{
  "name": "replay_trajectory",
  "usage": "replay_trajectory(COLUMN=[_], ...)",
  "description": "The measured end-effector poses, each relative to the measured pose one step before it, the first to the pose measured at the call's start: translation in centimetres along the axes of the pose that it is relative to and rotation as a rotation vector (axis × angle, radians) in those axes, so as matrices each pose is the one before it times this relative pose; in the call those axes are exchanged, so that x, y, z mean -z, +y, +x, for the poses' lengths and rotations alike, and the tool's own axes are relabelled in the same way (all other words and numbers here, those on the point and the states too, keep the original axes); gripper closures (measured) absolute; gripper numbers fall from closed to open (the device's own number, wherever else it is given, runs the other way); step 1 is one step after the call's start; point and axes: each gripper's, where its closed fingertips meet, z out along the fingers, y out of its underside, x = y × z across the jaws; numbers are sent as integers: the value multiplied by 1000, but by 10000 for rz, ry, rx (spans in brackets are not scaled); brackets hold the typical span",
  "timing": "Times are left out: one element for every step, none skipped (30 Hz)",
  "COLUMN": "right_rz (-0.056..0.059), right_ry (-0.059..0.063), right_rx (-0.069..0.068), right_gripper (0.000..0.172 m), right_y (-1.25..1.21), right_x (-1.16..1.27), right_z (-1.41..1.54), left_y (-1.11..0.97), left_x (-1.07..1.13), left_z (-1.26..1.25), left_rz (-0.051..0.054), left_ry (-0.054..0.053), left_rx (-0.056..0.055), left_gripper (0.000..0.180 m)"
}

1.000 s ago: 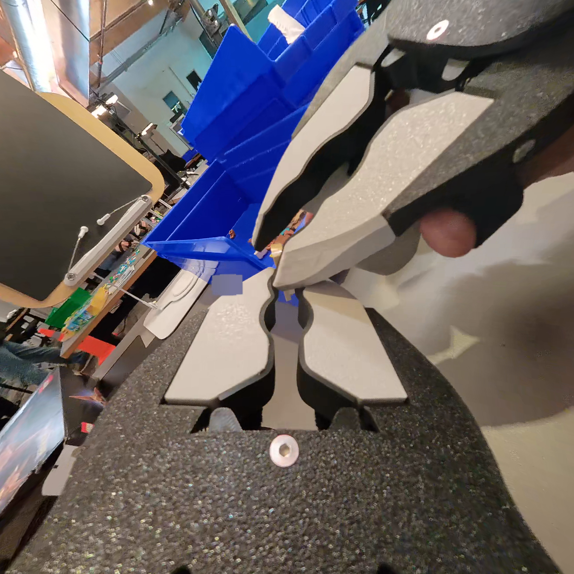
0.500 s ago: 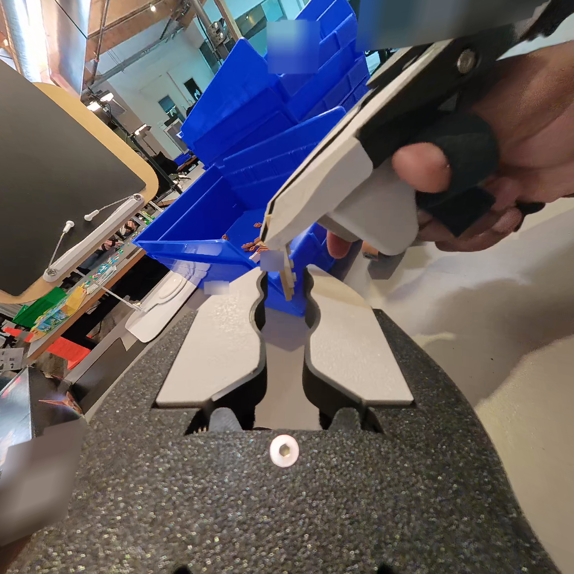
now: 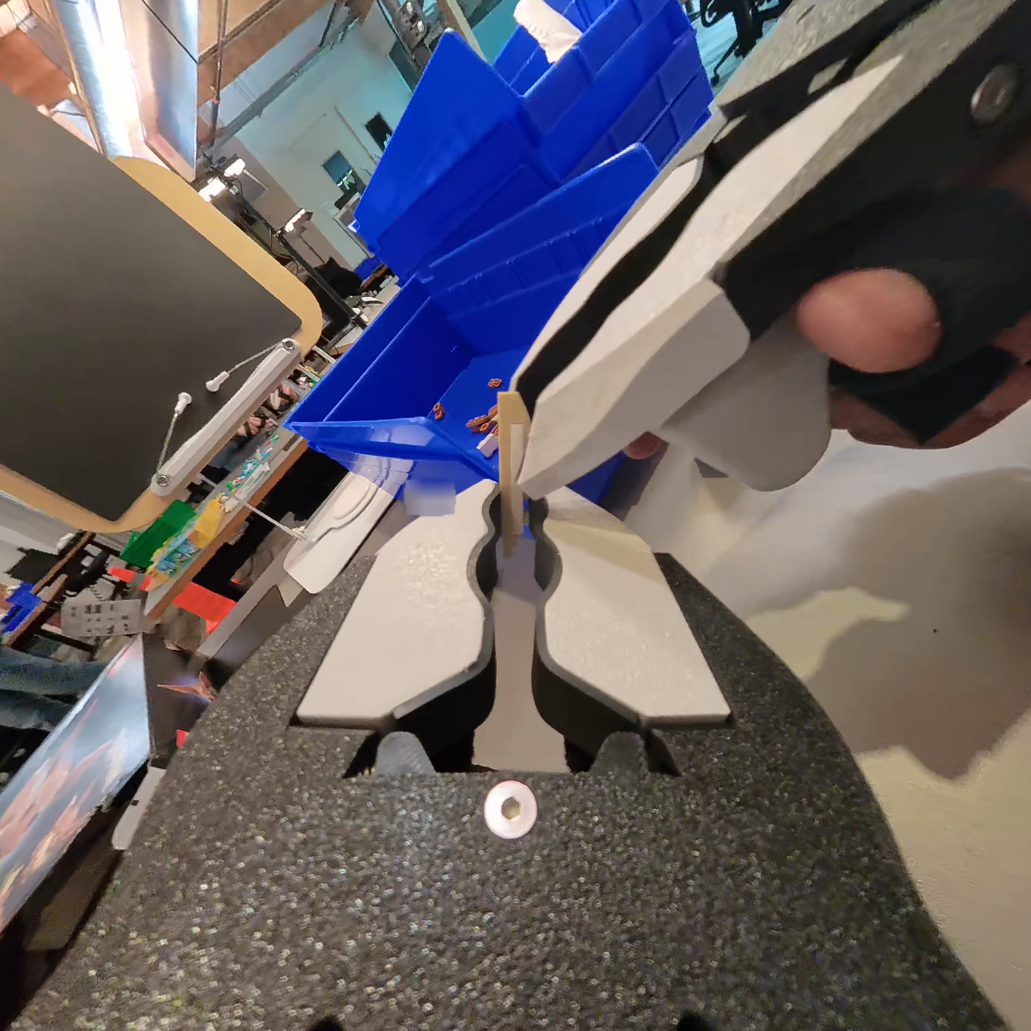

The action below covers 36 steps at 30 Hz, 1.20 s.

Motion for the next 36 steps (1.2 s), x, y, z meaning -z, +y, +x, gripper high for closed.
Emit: replay_trajectory(right_rz=[-16,-63,-32,-1,-20,-19,-10,-10,5,20,26,24,-1,-23,-30,-41,-36,-30,-18,2,11,9,47,106,79,8,-31,-14,28,59,52,12,48,149,222,217], right_ry=[-10,28,75,-12,-68,-49,-36,-30,-34,-52,-67,-87,-116,-134,-141,-150,-166,-187,-200,-209,-202,-177,-95,70,169,204,218,202,188,163,54,27,134,236,199,179], right_rx=[8,1,0,10,25,106,223,333,401,400,386,344,243,140,102,107,122,108,82,40,10,-15,-56,27,60,-38,-89,-63,-12,-10,-69,-125,-100,-29,19,25], right_gripper=[144,148,154,154,154,154,154,154,154,154,154,154,154,154,154,154,154,154,154,154,154,154,165,166,166,166,166,166,165,162,150,145,144,142,142,141], right_y=[51,137,122,58,35,40,-3,-23,-36,-54,-53,-61,-39,-7,14,45,40,61,55,47,49,71,33,-71,-92,-40,-1,-9,-46,-93,-103,-80,-118,-199,-264,-224], right_x=[-19,-18,21,54,50,64,93,117,135,151,157,156,156,127,119,112,118,138,151,148,142,126,110,82,-1,-94,-128,-119,-83,-33,-50,-89,-129,-145,-151,-161], right_z=[-39,85,179,82,-24,-46,-77,-108,-110,-138,-140,-145,-138,-113,-108,-127,-141,-159,-163,-172,-158,-132,-54,88,131,137,174,170,163,154,0,-64,1,38,-103,-167], left_y=[-40,-64,-68,-79,-15,-42,-107,-134,-163,-177,-189,-179,-158,-102,-85,-51,-76,-60,-70,-77,-74,-31,-39,-75,-57,60,110,83,33,58,167,169,103,49,-26,-108], left_x=[-2,18,27,20,6,18,48,78,92,94,75,67,65,27,24,7,32,22,30,24,6,20,30,29,-1,-35,-21,-7,-7,-47,-78,-82,-50,-23,-29,-15], left_z=[34,47,92,65,60,74,86,86,86,115,152,178,190,194,187,226,239,274,296,283,260,104,88,48,-56,-227,-306,-308,-261,-297,-424,-333,-223,-150,-77,-23], left_rz=[-12,7,31,42,13,42,85,106,114,115,125,130,113,76,69,48,70,61,69,76,71,59,64,89,61,-48,-112,-96,-70,-85,-147,-147,-111,-77,-43,5], left_ry=[-91,-63,-16,-4,25,71,100,113,130,167,198,213,206,197,205,227,244,264,293,280,254,159,147,74,-27,-232,-329,-317,-271,-307,-439,-396,-346,-313,-239,-168], left_rx=[-202,-208,-159,-117,-95,-46,-7,-2,17,59,86,104,96,90,112,110,111,124,129,148,180,173,110,139,137,-111,-249,-198,-142,-104,-140,-250,-280,-255,-172,-69], left_gripper=[172,172,173,173,172,172,172,173,172,172,172,172,172,171,171,171,171,170,170,170,169,170,170,172,172,172,172,173,173,173,173,173,173,172,173,173])
